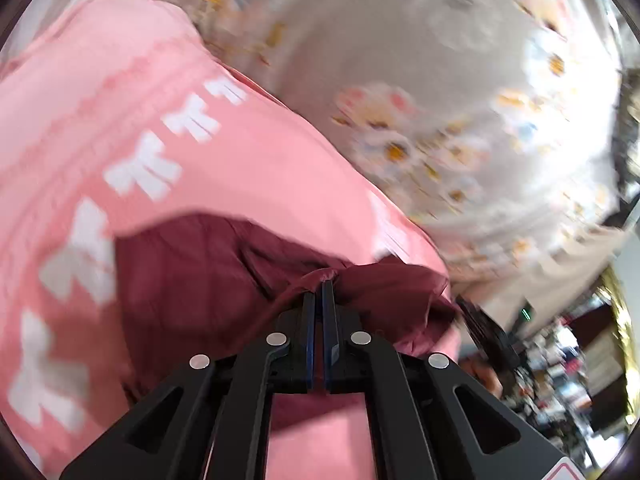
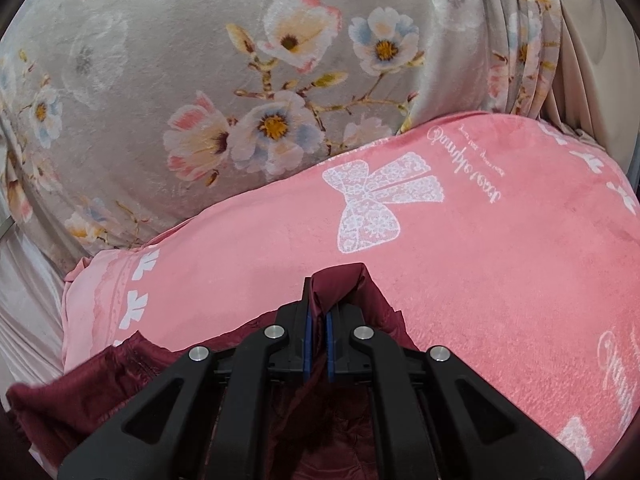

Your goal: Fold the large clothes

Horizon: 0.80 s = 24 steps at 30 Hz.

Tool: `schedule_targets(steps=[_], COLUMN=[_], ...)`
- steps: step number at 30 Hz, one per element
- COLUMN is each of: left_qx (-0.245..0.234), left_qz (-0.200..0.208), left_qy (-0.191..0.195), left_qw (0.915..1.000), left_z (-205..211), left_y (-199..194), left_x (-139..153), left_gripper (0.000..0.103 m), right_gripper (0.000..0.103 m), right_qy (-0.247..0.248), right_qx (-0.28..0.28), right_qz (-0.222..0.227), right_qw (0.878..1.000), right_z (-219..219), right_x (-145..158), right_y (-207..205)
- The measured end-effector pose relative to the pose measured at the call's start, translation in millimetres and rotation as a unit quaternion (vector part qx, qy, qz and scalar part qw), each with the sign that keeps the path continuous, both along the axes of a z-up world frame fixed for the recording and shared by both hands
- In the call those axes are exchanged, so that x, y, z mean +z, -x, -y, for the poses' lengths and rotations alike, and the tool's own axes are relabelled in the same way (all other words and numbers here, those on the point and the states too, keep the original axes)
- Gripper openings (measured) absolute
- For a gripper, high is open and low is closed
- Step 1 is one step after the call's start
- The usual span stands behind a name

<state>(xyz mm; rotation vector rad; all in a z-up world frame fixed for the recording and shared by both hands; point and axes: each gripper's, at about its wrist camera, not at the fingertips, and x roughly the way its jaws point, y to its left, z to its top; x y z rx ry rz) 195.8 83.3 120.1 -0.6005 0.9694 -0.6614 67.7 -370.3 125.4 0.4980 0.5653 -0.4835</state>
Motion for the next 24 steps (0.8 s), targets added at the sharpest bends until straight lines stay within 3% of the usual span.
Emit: schedule_targets(steps=[4, 7, 11, 15, 17, 19, 21, 24], left_qx=[0.041, 0.061, 0.068, 0.074, 0.067, 0.061, 0.056, 0.056], left_qz=[-0.018, -0.048, -0.08, -0.076, -0.052, -0.031, -0.027, -0.049], left_qy=[-0.068, -0.138, -0.178, -0.168, -0.159, -0.156, -0.179, -0.201], left_qw=[0.9967, 0.9874, 0.9785, 0.98, 0.9836, 0.9853, 0.9819, 0.9767], left_z=[8.5, 14.0, 21.8, 13.2, 7.7, 7.0, 16.5, 30.2], left_y=[-48.0, -76.8, -92.2, -87.1, -81.4, -77.4, -82.6, -101.3], left_x=[-36.8, -79.9, -126.2, -122.6, -101.2, -85.0, -80.9, -100.5], left_gripper=[0.0, 0.0, 0.001, 0.003, 0.004, 0.006, 0.007, 0.007], right_gripper=[0.004, 0.004, 0.01, 0.03, 0.048, 0.052, 0.054, 0.059], right_qy=[-0.01, -0.011, -0.03, -0.062, -0.044, -0.021, 0.005, 0.03], right_qx=[-0.01, -0.013, 0.006, 0.021, 0.023, 0.035, 0.051, 0.062], right_qz=[-0.033, -0.068, -0.08, -0.006, 0.026, 0.02, -0.009, -0.065], right_qw=[0.999, 0.998, 0.996, 0.998, 0.998, 0.999, 0.999, 0.995], right_z=[16.4, 27.1, 36.8, 42.2, 39.8, 35.9, 30.6, 27.3], right_x=[-30.9, -61.6, -89.5, -69.3, -51.9, -43.6, -48.7, -72.8], right_y=[-22.0, -38.5, -51.4, -29.9, -12.5, -9.3, -15.0, -34.3])
